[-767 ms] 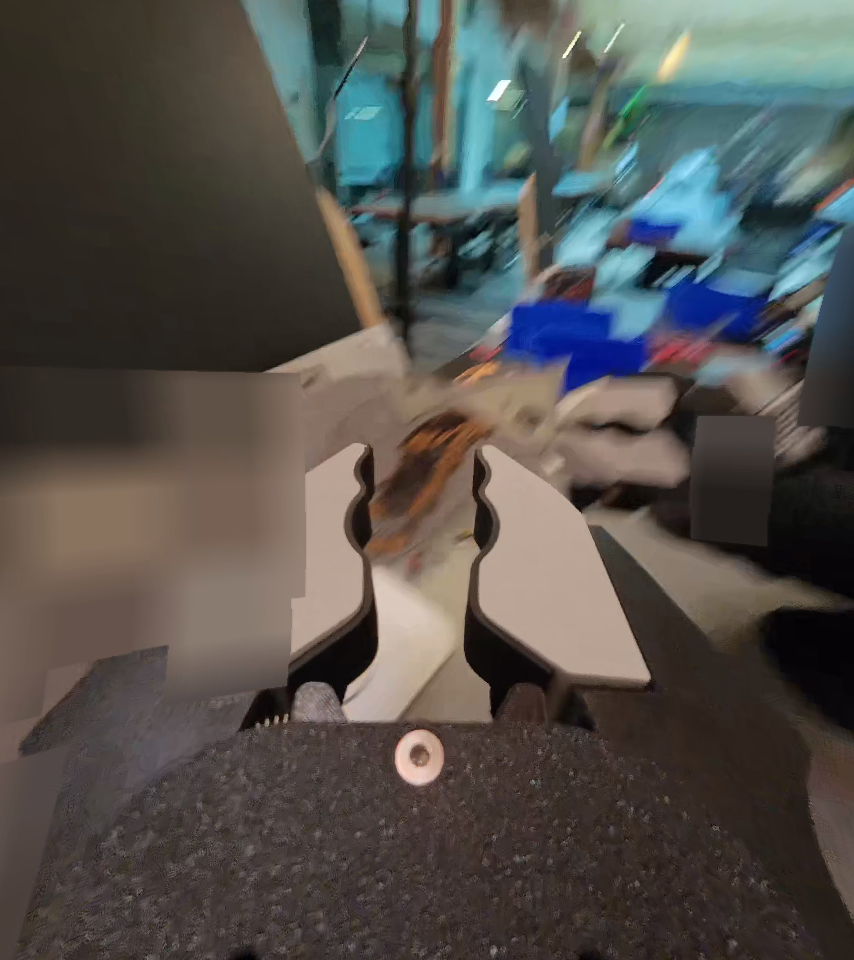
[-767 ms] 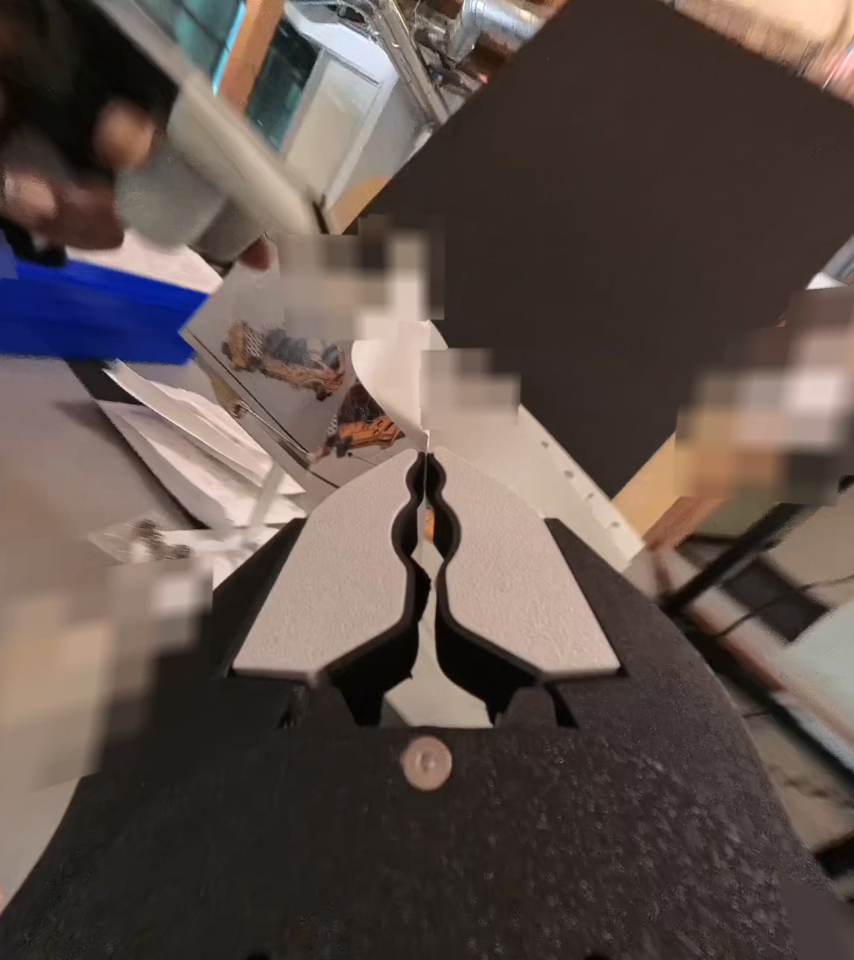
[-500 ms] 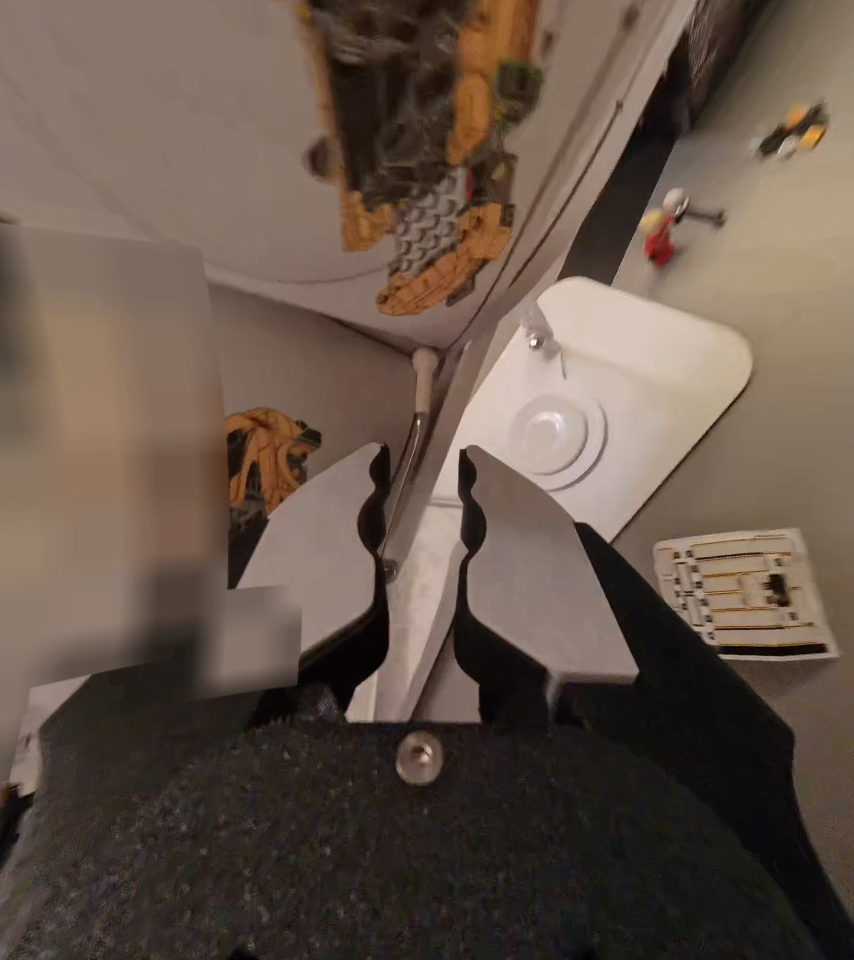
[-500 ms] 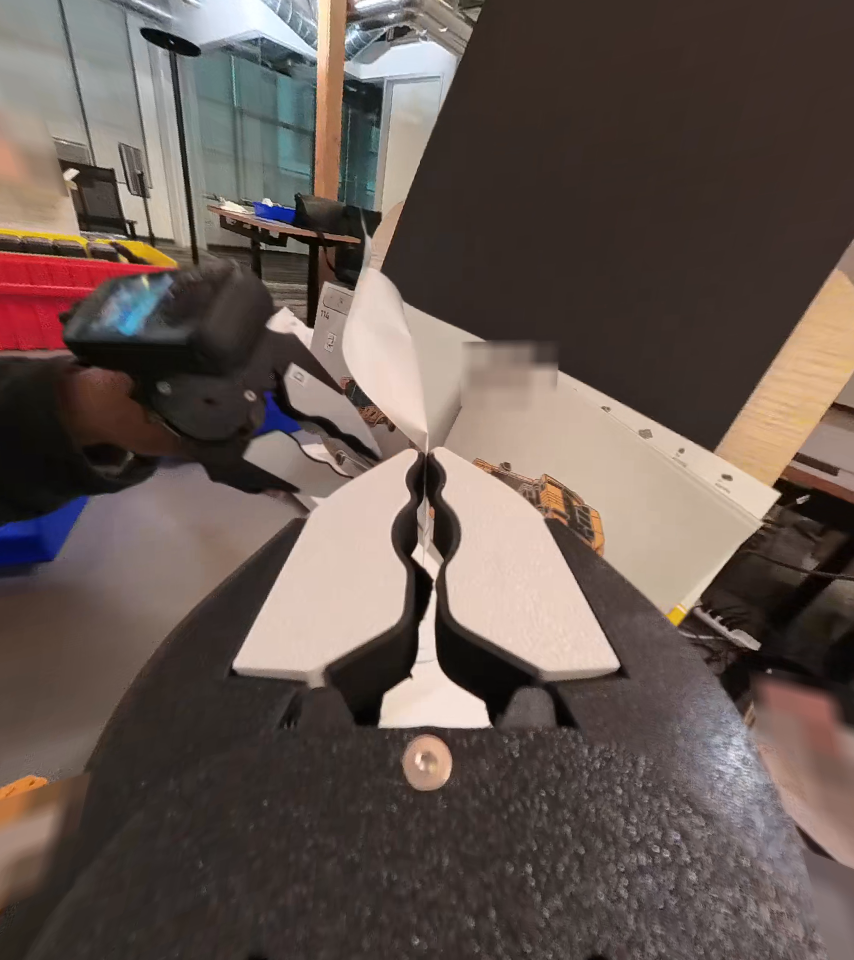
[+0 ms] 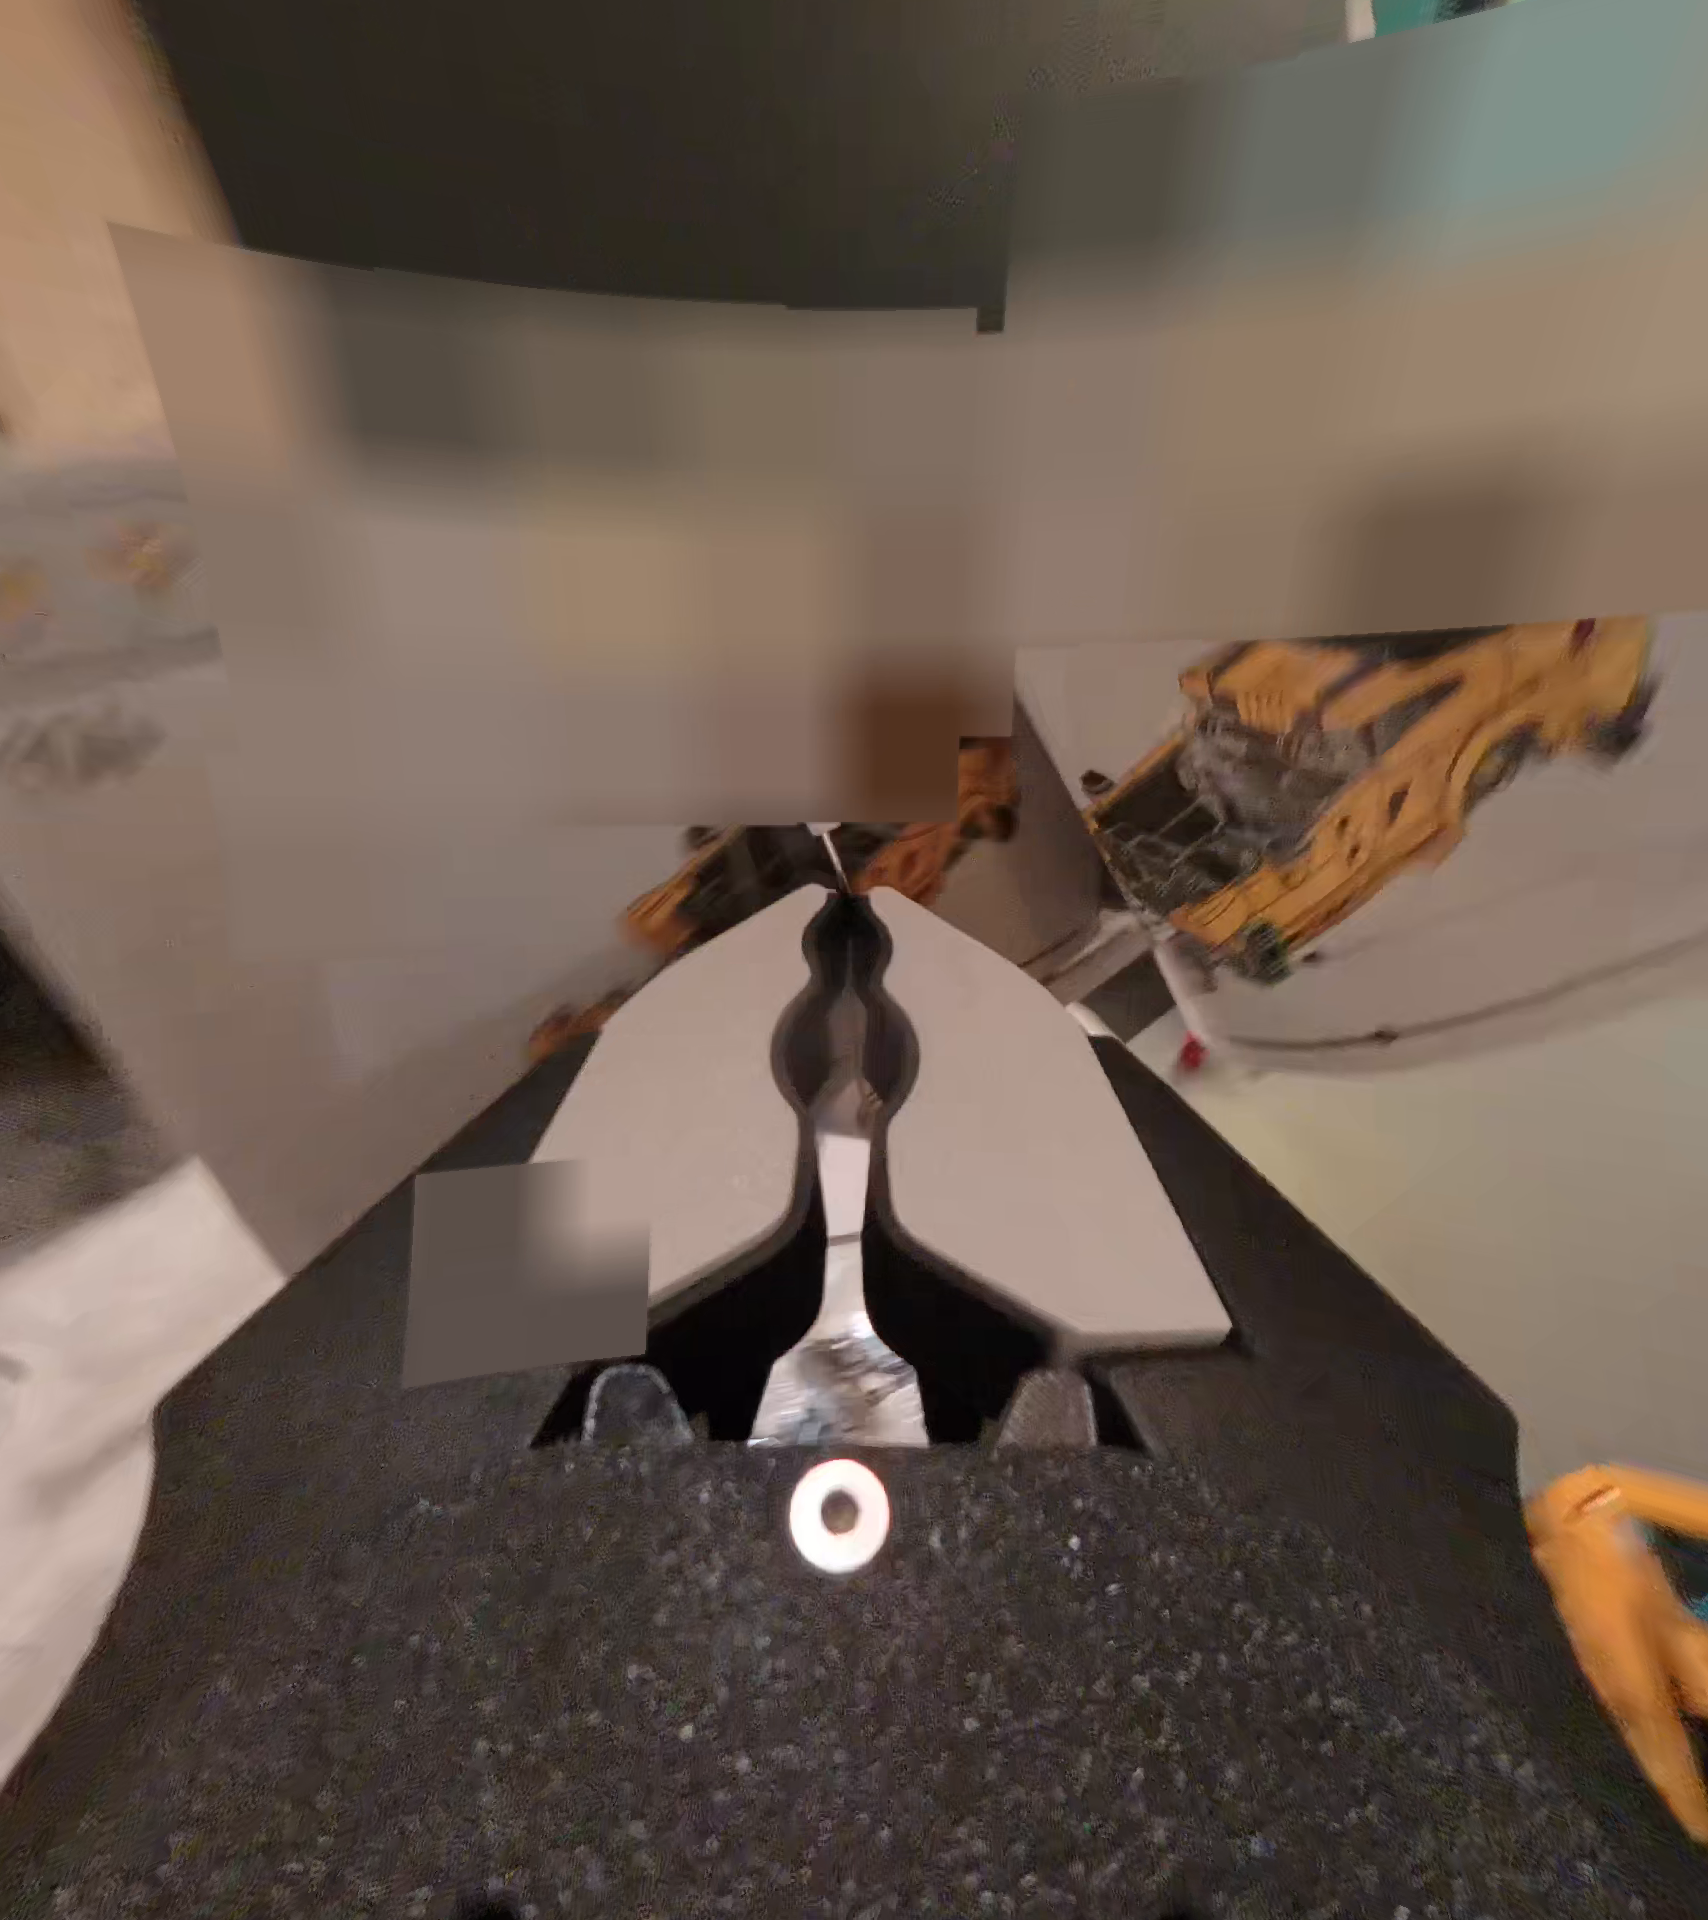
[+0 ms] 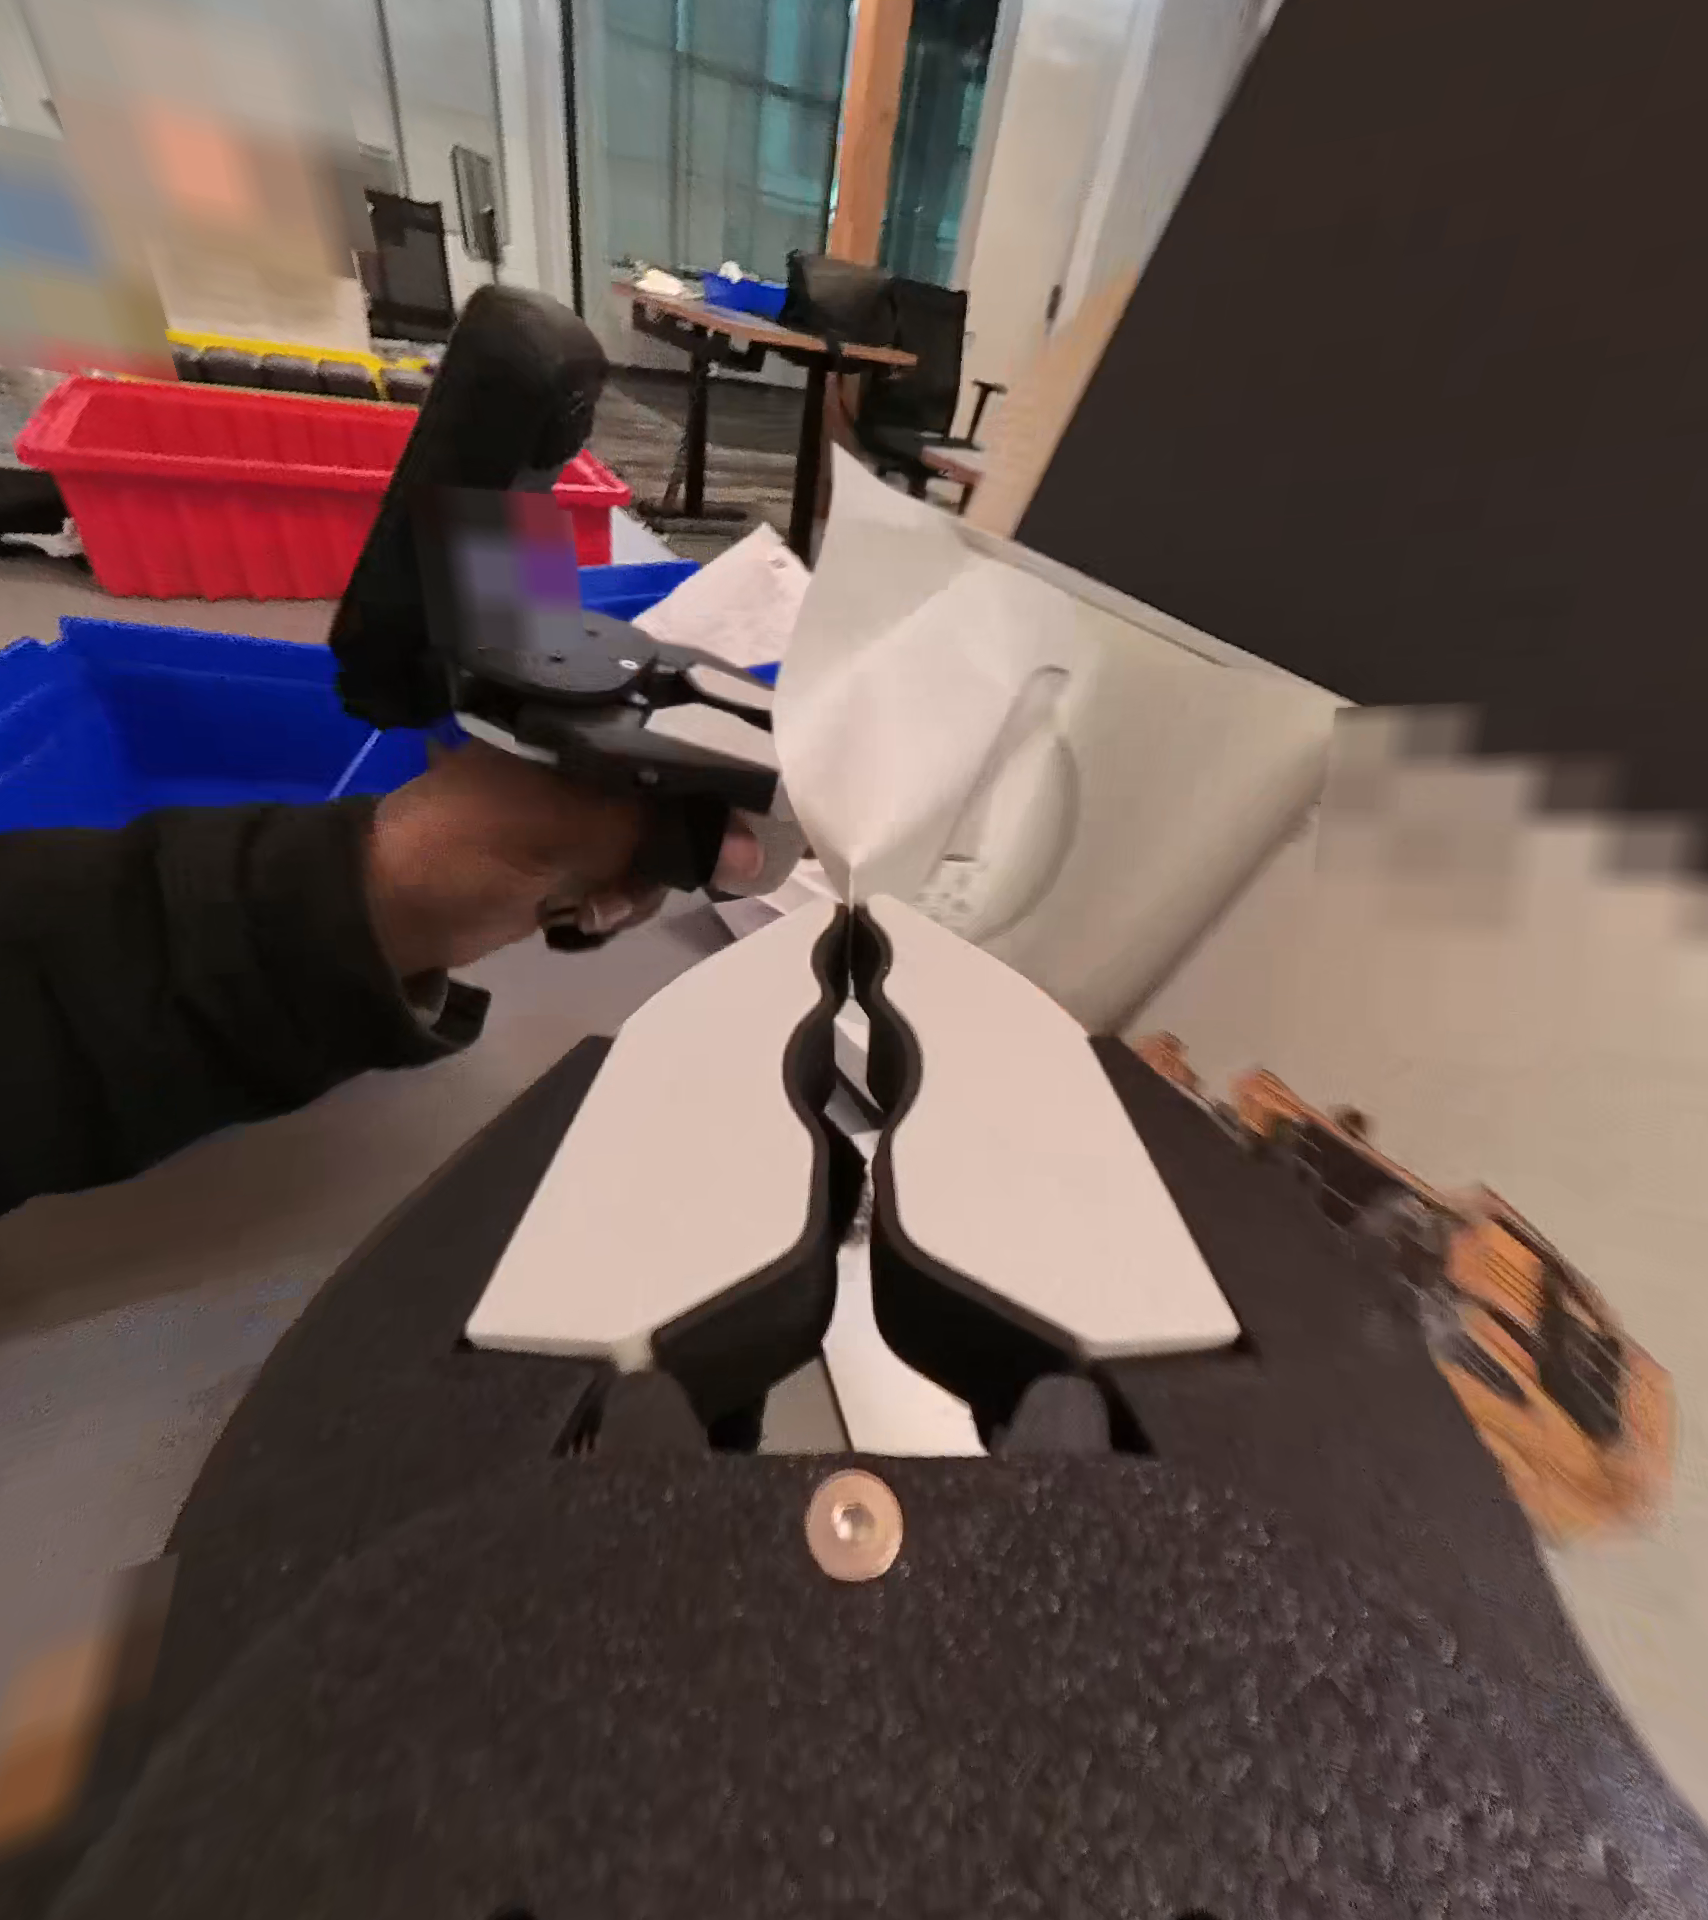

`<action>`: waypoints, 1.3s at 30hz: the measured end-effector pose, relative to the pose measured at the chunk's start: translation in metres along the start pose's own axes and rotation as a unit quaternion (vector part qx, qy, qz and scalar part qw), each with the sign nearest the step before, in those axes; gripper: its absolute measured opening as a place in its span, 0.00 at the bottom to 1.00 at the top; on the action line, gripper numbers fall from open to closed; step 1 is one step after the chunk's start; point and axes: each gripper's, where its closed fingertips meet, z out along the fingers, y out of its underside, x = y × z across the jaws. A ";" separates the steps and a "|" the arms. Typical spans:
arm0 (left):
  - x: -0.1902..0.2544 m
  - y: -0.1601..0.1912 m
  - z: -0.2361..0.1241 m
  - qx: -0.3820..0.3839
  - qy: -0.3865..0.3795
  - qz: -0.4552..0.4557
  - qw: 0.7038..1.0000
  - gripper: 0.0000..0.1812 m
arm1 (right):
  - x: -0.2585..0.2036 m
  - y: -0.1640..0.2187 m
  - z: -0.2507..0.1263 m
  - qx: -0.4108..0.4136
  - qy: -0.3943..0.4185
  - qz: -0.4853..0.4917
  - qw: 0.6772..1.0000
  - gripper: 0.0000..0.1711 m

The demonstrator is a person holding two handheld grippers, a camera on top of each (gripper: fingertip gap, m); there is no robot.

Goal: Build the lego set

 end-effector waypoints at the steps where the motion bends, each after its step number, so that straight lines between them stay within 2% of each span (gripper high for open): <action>1: -0.009 0.003 -0.006 0.029 0.008 -0.073 0.997 0.01 | -0.007 0.001 0.013 -0.007 -0.008 -0.006 1.000 0.00; 3: -0.023 0.014 -0.016 0.078 0.032 -0.203 0.976 0.01 | -0.016 0.007 0.044 -0.027 -0.011 -0.031 0.999 0.01; 5: -0.029 0.025 -0.021 0.120 0.056 -0.294 0.947 0.01 | -0.025 0.017 0.076 -0.050 -0.022 -0.057 0.997 0.04; 8: -0.032 0.033 -0.023 0.155 0.071 -0.348 0.922 0.01 | -0.041 0.041 0.114 -0.095 -0.071 -0.120 0.986 0.18; 10: -0.033 0.034 -0.023 0.159 0.082 -0.363 0.914 0.01 | -0.063 0.041 0.108 -0.076 -0.147 -0.145 0.976 0.21; 12: -0.033 0.034 -0.023 0.163 0.091 -0.373 0.909 0.01 | -0.070 0.019 0.083 -0.005 -0.192 -0.121 0.974 0.19; 13: -0.033 0.034 -0.023 0.166 0.096 -0.379 0.905 0.01 | -0.062 0.007 0.070 0.020 -0.181 -0.104 0.978 0.17; 15: -0.033 0.034 -0.023 0.176 0.107 -0.400 0.893 0.01 | -0.024 -0.007 0.053 0.043 -0.090 -0.105 0.989 0.10; 17: -0.034 0.036 -0.023 0.184 0.113 -0.416 0.883 0.01 | 0.021 0.004 0.050 -0.013 0.034 -0.188 0.981 0.04; 19: -0.034 0.037 -0.023 0.195 0.119 -0.435 0.871 0.01 | 0.046 0.021 0.061 -0.096 0.110 -0.307 0.940 0.04; 21: -0.035 0.040 -0.023 0.210 0.123 -0.454 0.857 0.01 | 0.054 0.034 0.080 -0.160 0.151 -0.427 0.877 0.05; 24: -0.036 0.050 -0.023 0.238 0.134 -0.492 0.827 0.01 | 0.054 0.038 0.107 -0.179 0.195 -0.548 0.793 0.05; 26: -0.035 0.056 -0.024 0.263 0.138 -0.511 0.807 0.01 | 0.057 0.041 0.116 -0.185 0.215 -0.553 0.783 0.04; 28: -0.033 0.054 -0.027 0.289 0.134 -0.511 0.798 0.01 | 0.057 0.042 0.118 -0.174 0.222 -0.528 0.801 0.01; 31: -0.029 0.047 -0.033 0.312 0.092 -0.494 0.807 0.01 | 0.058 0.043 0.120 -0.163 0.234 -0.508 0.813 0.01; 32: -0.027 0.046 -0.034 0.311 0.074 -0.479 0.818 0.01 | 0.057 0.043 0.120 -0.165 0.234 -0.506 0.814 0.00; 34: -0.022 0.035 -0.036 0.287 0.031 -0.388 0.875 0.01 | 0.056 0.043 0.120 -0.163 0.234 -0.496 0.820 0.00; 36: -0.015 0.020 -0.034 0.240 -0.009 -0.256 0.936 0.01 | 0.055 0.043 0.120 -0.156 0.231 -0.485 0.829 0.00; 39: -0.003 0.002 -0.019 0.161 -0.022 -0.091 0.982 0.01 | 0.053 0.043 0.121 -0.152 0.221 -0.474 0.839 0.00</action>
